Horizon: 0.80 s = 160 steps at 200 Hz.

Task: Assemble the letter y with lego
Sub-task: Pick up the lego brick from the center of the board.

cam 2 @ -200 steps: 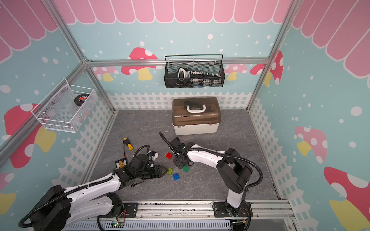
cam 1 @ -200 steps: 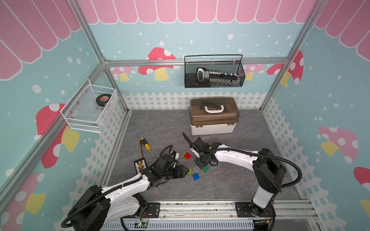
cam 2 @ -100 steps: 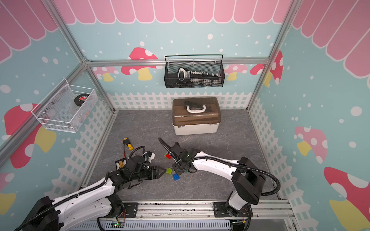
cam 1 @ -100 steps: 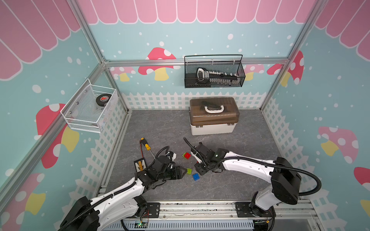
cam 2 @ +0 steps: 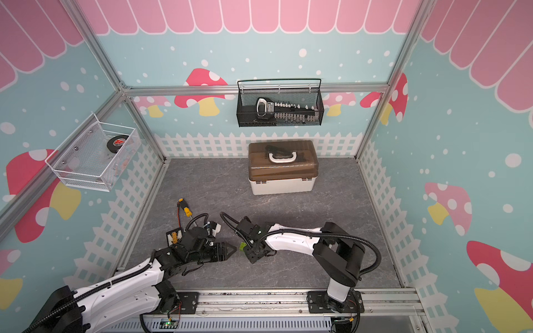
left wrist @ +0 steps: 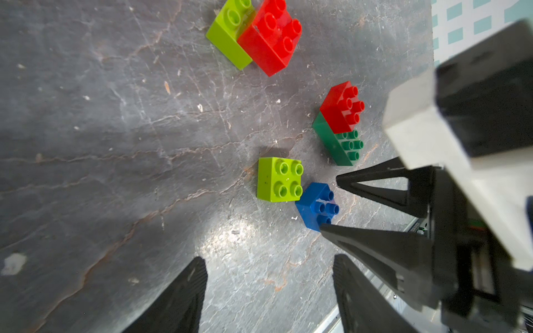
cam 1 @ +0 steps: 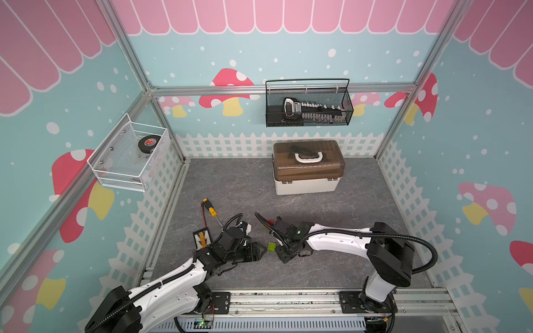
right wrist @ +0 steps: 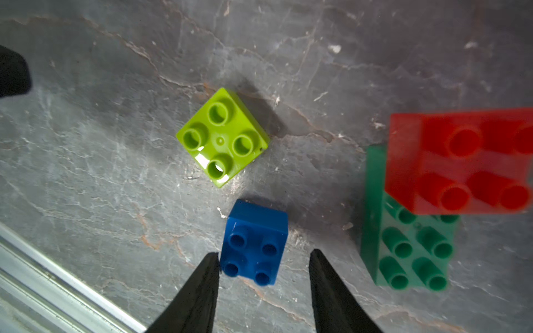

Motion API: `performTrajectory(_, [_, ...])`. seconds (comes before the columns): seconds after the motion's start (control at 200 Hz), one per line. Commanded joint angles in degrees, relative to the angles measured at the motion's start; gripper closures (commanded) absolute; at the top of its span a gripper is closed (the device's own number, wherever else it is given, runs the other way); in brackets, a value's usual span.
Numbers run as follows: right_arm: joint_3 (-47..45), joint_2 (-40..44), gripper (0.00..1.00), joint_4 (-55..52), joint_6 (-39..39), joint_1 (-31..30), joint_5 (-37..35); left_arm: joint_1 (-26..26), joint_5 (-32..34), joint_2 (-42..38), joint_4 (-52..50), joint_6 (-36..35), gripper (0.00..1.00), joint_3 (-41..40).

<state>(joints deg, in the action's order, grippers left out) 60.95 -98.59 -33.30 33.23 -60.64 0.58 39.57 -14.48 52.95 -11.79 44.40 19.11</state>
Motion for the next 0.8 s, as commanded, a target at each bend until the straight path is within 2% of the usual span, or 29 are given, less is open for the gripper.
performTrajectory(0.0, [2.2,-2.1,0.49,0.6,1.7,-0.9,0.9,0.4,1.4,-0.4,-0.5,0.7,0.29,-0.7])
performTrajectory(0.265, [3.8,-3.8,0.52,0.1,2.2,-0.9,0.4,0.4,1.7,-0.4,-0.2,0.8,0.29,-1.2])
performTrajectory(0.455, [4.2,-4.8,0.62,0.0,2.0,-0.9,0.8,0.4,1.7,-0.2,-0.1,0.8,0.29,-1.4])
performTrajectory(0.575, [4.4,-5.2,0.63,-0.6,1.5,-0.9,0.6,0.4,1.8,-0.3,-0.1,0.8,0.29,-1.4])
performTrajectory(0.795, [4.9,-4.5,0.75,-1.2,-0.4,-1.0,-0.2,0.5,1.8,-0.4,0.2,0.9,0.29,-1.3])
